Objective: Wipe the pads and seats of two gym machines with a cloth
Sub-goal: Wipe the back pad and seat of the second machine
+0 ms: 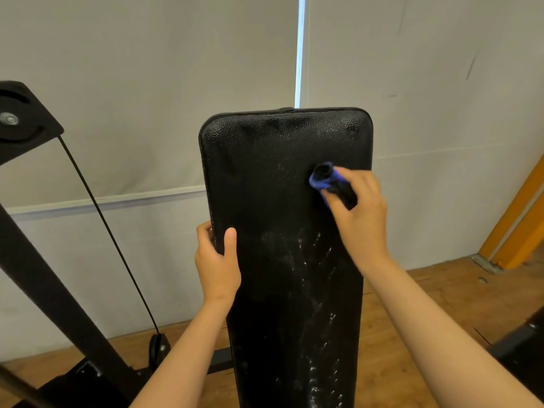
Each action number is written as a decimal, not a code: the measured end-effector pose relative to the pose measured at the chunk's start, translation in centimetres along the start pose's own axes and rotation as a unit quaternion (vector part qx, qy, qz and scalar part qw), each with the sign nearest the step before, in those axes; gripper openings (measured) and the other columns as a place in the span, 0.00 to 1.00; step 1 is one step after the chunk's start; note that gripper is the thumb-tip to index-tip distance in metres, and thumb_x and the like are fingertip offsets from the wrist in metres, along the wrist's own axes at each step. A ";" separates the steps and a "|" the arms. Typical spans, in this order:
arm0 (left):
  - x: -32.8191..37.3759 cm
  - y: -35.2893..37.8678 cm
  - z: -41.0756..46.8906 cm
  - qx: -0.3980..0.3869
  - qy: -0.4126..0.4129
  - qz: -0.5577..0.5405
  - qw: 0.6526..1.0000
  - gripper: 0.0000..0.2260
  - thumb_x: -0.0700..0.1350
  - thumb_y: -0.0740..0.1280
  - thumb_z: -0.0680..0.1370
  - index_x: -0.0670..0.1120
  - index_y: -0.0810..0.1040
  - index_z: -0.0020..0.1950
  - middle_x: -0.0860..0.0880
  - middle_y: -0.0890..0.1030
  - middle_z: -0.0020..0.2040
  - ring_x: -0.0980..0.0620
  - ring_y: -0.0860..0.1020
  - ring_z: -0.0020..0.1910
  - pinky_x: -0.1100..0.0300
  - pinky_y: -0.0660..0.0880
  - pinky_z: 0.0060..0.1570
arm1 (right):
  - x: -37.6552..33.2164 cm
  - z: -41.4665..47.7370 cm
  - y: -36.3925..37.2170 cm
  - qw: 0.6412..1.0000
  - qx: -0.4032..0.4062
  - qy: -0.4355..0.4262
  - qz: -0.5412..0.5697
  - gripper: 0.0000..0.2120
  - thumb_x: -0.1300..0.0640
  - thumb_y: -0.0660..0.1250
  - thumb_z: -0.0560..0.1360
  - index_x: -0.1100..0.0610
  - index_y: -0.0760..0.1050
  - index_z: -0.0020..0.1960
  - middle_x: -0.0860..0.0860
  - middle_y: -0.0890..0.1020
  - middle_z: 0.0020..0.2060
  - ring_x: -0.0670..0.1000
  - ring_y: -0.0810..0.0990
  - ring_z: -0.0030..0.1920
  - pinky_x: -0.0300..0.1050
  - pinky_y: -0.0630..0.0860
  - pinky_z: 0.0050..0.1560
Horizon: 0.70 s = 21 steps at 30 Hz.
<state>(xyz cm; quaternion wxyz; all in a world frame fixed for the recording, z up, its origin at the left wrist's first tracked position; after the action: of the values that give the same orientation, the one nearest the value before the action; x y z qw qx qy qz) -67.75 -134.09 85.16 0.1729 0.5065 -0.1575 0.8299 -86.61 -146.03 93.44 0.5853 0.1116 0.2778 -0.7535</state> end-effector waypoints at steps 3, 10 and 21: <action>0.1 0.0 0.0 0.003 0.001 0.001 1.000 0.13 0.51 0.60 0.80 0.46 0.71 0.61 0.56 0.76 0.47 0.61 0.76 0.47 0.71 0.71 0.46 | 0.7 -3.3 0.2 0.995 -0.095 -0.025 -0.032 0.21 0.65 0.74 0.69 0.58 0.77 0.60 0.53 0.78 0.52 0.50 0.75 0.54 0.30 0.68 0.57; 0.0 0.0 -0.2 0.004 0.001 0.009 1.000 0.14 0.51 0.59 0.80 0.45 0.71 0.62 0.55 0.76 0.49 0.61 0.75 0.48 0.70 0.71 0.47 | 2.8 -1.2 -2.1 0.997 -0.054 -0.018 -0.047 0.18 0.64 0.73 0.70 0.58 0.78 0.60 0.54 0.78 0.51 0.50 0.75 0.53 0.33 0.69 0.56; 0.0 -0.1 -0.2 0.002 0.000 0.019 1.000 0.14 0.49 0.59 0.81 0.44 0.70 0.64 0.52 0.76 0.52 0.60 0.75 0.48 0.69 0.70 0.47 | 4.4 -3.7 -2.4 0.996 -0.072 0.022 -0.039 0.20 0.64 0.72 0.71 0.56 0.76 0.62 0.53 0.78 0.53 0.50 0.74 0.55 0.35 0.70 0.57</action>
<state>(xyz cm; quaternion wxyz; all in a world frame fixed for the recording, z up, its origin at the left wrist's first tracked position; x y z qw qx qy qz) -67.86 -133.95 85.10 0.1556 0.5040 -0.1656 0.8333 -90.76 -147.27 88.95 0.5560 0.0748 0.3478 -0.7512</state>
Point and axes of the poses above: each hand's wrist, its own z-axis towards the middle knuckle, its own y-axis out of the palm, x = y × z, the point moved 2 cm from there along z, towards the middle knuckle
